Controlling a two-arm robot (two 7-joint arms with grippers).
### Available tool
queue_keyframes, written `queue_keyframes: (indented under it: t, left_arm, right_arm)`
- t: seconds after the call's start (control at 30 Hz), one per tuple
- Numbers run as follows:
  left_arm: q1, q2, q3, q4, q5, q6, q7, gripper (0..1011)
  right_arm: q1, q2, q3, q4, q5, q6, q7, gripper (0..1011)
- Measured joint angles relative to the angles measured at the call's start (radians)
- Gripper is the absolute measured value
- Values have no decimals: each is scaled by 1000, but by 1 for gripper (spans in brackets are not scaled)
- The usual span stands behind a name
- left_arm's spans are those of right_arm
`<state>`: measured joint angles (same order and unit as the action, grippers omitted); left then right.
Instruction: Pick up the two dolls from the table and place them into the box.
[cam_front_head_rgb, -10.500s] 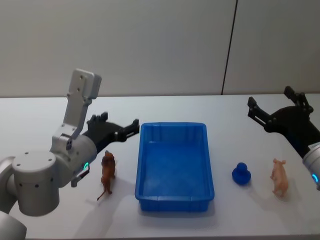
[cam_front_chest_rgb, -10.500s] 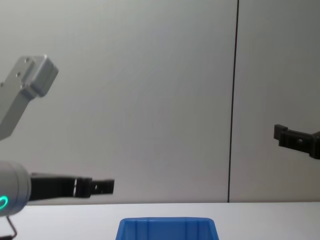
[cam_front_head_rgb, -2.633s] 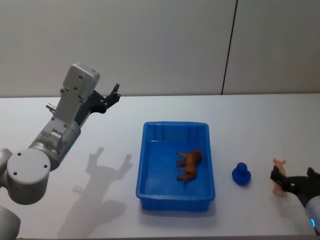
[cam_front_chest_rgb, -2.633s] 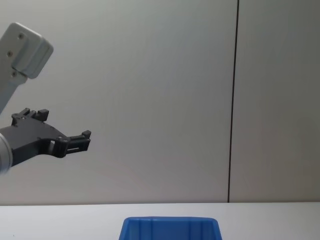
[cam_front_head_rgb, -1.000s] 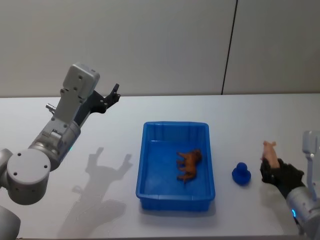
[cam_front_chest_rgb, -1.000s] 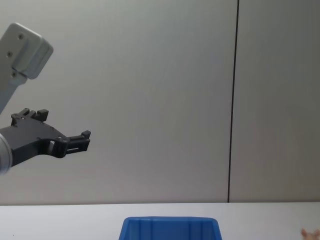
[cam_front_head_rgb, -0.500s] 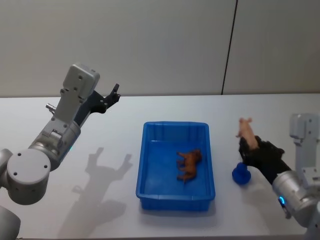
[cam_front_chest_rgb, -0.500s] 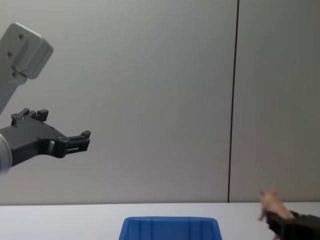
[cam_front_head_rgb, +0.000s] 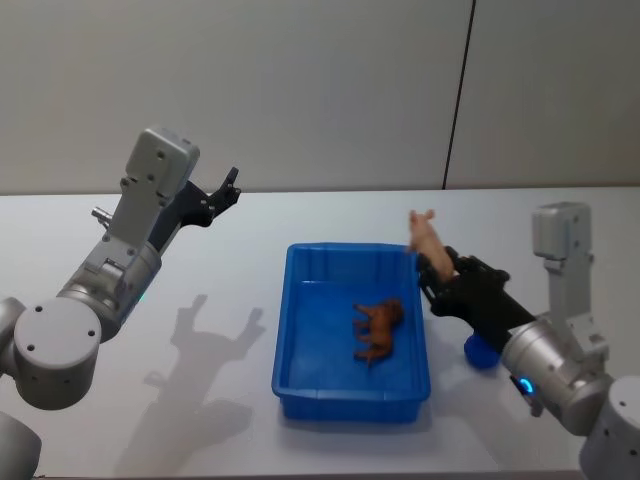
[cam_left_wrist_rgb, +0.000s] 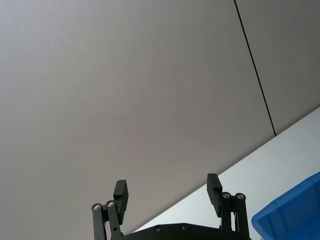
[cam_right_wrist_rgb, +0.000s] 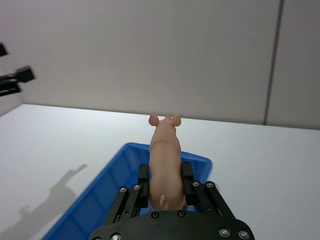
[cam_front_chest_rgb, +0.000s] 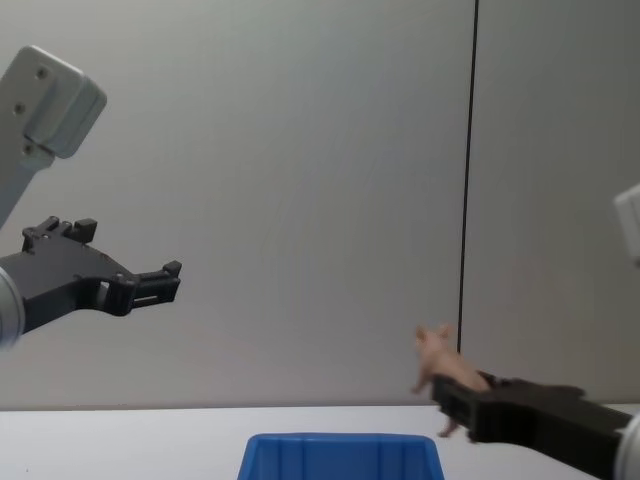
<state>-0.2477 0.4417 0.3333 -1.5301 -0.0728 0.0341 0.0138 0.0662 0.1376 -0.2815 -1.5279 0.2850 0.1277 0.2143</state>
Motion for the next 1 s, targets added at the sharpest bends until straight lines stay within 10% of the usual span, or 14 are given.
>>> queue_keyframes:
  t: [0.67,1.0]
  left_arm:
    - [0,0,0,0,0,0,0,1001]
    - [0,0,0,0,0,0,0,1001]
  right_arm:
    - [101,-76,-65,92,-48,-17,232,877]
    - [103,-75,-72,87,-65,-9,221,1001]
